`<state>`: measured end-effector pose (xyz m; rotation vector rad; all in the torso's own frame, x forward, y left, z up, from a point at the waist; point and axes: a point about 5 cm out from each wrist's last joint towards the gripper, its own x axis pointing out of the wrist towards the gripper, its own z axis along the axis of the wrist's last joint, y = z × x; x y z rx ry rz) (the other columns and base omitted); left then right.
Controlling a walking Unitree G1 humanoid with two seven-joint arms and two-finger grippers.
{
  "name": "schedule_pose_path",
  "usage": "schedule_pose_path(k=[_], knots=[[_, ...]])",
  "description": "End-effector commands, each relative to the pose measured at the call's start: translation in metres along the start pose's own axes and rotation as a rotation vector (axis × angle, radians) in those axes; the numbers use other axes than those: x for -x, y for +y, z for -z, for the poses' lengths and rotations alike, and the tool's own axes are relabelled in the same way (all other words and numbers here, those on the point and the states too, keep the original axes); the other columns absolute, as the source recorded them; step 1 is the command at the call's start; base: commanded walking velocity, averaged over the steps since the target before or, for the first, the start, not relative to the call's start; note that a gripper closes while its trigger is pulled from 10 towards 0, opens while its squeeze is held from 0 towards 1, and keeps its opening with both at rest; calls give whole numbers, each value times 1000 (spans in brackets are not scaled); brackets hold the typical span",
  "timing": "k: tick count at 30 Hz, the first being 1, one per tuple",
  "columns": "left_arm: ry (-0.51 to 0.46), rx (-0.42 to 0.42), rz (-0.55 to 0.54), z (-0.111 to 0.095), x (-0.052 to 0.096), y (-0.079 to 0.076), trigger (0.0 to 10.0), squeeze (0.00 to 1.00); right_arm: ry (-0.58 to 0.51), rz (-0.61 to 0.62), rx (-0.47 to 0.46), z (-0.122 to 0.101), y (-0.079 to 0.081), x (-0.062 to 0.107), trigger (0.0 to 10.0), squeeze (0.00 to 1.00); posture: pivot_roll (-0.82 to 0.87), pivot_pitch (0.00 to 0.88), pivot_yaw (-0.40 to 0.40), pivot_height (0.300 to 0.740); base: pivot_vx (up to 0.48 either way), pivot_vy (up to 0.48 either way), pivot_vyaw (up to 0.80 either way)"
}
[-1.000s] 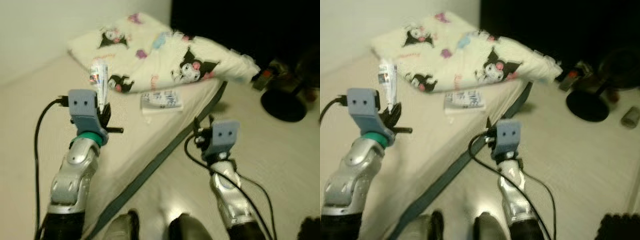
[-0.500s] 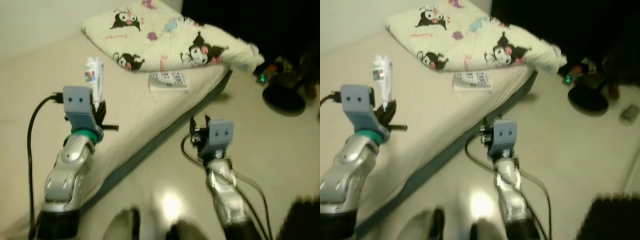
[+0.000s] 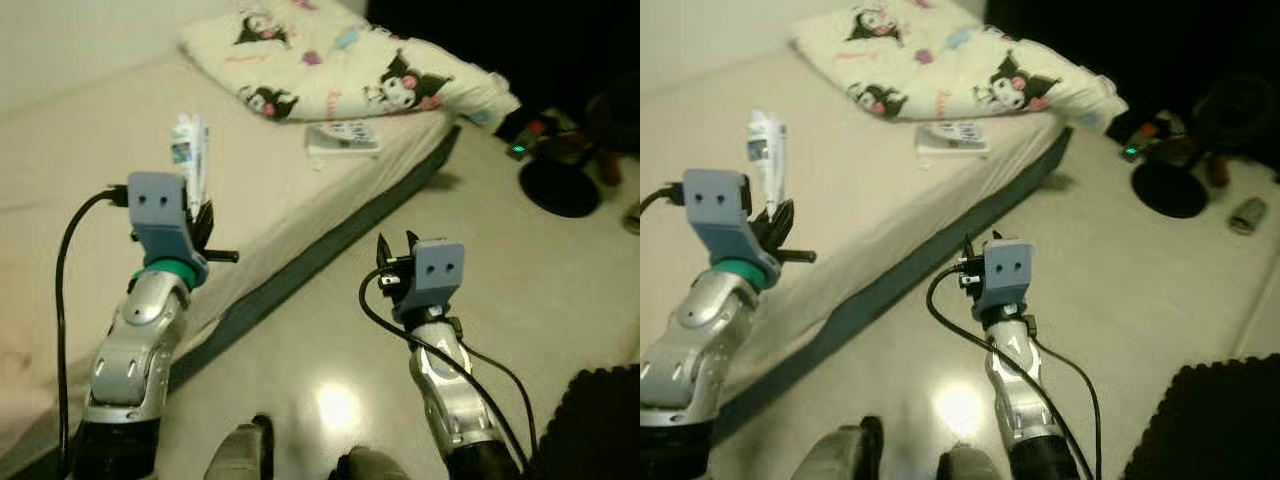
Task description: Clean up the room
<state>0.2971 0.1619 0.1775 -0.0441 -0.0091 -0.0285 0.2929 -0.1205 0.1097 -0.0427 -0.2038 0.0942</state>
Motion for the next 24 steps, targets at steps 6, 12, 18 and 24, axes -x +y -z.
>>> schedule_pose_path(k=[6,12,18,24], knots=[[15,-10,5,4,1,0,10000,0,29,-7,0,7,-1,4,10000,0,-27,58,11,707,-80,0,793],[16,-11,6,4,0,0,10000,0,30,-11,2,7,-1,4,10000,0,-27,58,11,707,0,0,788],[17,-12,5,5,0,1,10000,0,30,-19,-5,7,0,4,10000,0,-27,59,14,707,0,0,785],[21,-15,6,5,0,1,10000,0,33,-24,-14,8,1,5,10000,0,-25,61,15,707,0,0,781]])
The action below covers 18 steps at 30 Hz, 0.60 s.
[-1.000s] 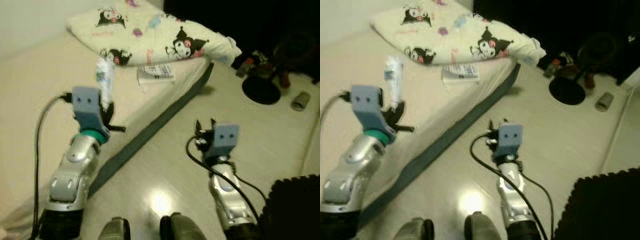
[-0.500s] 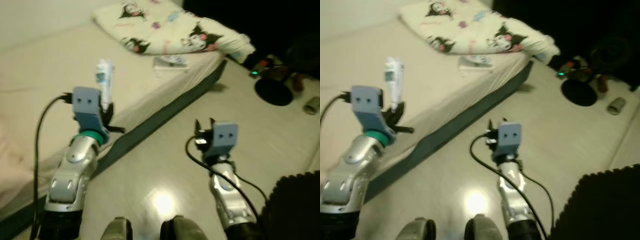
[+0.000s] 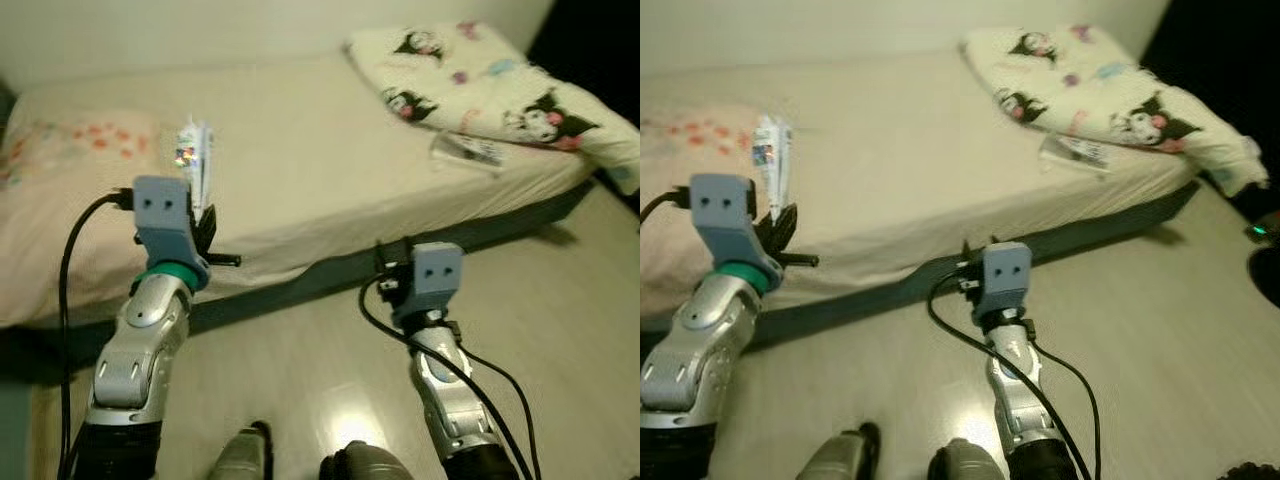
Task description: Clean up the room
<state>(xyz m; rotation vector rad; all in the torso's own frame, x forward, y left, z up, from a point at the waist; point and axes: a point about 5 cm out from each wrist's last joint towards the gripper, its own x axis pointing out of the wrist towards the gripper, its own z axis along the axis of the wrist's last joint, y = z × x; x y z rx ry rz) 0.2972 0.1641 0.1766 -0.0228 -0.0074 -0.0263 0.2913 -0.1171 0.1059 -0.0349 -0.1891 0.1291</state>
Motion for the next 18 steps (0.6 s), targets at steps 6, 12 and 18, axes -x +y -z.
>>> schedule_pose_path(k=[6,12,18], knots=[[21,3,8,5,1,-1,10000,0,23,9,-7,6,-2,4,10000,0,-24,62,20,707,0,0,778],[23,1,11,5,0,-1,10000,0,23,11,-10,6,-2,4,10000,0,-25,62,23,707,0,0,775],[25,0,14,5,0,-2,10000,0,23,9,-13,6,-2,4,10000,0,-27,64,26,707,0,0,775]])
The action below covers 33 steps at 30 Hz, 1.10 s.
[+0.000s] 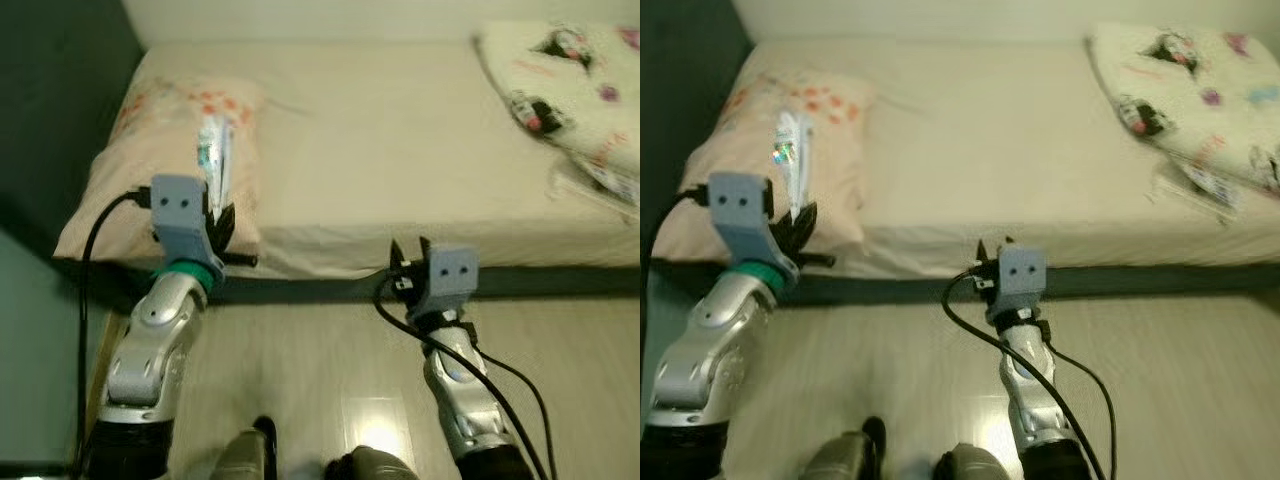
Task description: Clean up the room
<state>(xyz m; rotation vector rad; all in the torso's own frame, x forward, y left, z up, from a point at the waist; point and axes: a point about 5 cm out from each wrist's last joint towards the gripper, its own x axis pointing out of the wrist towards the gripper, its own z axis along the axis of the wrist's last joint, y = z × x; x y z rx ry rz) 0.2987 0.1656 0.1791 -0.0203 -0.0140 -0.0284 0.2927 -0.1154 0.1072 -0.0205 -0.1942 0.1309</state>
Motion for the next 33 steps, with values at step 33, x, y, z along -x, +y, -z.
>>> schedule_pose_path(k=[33], knots=[[428,-196,-439,121,44,96,10000,0,154,-66,38,41,0,20,10000,0,-13,67,28,707,0,0,771]])
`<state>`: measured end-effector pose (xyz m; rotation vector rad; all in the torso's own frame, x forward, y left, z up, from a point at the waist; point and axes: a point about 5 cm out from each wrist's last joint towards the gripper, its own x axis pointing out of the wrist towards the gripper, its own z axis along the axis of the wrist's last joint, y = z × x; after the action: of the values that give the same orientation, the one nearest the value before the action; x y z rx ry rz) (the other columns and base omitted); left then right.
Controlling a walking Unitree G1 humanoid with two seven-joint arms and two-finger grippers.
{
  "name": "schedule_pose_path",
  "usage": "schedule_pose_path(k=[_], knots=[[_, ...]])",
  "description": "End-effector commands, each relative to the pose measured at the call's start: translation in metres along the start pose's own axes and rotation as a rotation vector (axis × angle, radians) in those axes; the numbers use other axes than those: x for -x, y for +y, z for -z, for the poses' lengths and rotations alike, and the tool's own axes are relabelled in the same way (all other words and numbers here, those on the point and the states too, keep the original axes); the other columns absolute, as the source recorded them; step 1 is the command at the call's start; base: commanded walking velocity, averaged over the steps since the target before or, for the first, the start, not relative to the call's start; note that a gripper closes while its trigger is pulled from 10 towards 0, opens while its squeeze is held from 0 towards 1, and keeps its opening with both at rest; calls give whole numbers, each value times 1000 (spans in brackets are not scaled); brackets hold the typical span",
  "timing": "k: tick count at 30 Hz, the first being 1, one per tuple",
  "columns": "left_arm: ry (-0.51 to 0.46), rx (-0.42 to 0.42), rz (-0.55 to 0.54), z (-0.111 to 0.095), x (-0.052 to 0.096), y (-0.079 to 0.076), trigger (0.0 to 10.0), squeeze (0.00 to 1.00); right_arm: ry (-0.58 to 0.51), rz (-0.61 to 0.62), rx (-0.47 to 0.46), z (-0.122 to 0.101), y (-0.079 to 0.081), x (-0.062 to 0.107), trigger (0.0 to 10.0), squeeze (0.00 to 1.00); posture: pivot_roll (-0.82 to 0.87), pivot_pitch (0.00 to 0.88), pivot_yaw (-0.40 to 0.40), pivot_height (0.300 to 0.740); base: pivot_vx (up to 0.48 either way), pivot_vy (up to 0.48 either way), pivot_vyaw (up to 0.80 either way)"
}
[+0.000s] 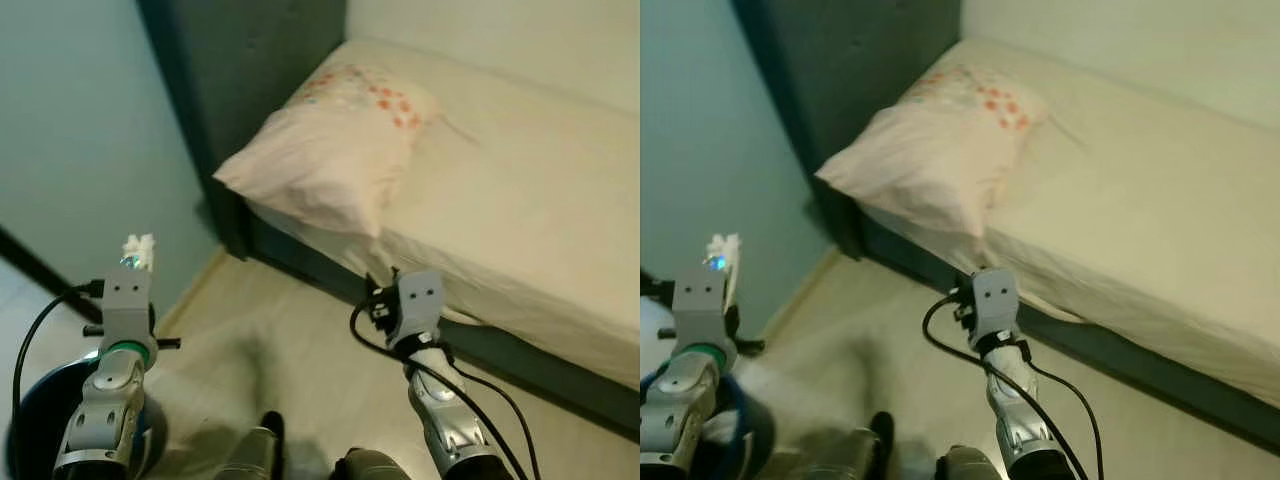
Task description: Clean up the room
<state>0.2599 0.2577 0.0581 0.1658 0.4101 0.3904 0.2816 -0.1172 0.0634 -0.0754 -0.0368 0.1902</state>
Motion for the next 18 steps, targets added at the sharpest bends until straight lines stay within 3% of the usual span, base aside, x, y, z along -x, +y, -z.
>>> schedule_pose_path(k=[1,8,18], knots=[[3,-7,-45,1,-3,4,10000,0,-15,-5,1,-2,0,-1,10000,0,-13,67,28,707,0,0,769],[-48,1,-79,-12,-6,6,10000,0,-43,-13,-4,-8,2,-4,10000,0,-13,67,28,707,0,0,766],[-142,-1,-59,-33,-6,-6,10000,0,-57,-25,-12,-11,3,-5,10000,0,-17,59,28,707,0,0,763]])
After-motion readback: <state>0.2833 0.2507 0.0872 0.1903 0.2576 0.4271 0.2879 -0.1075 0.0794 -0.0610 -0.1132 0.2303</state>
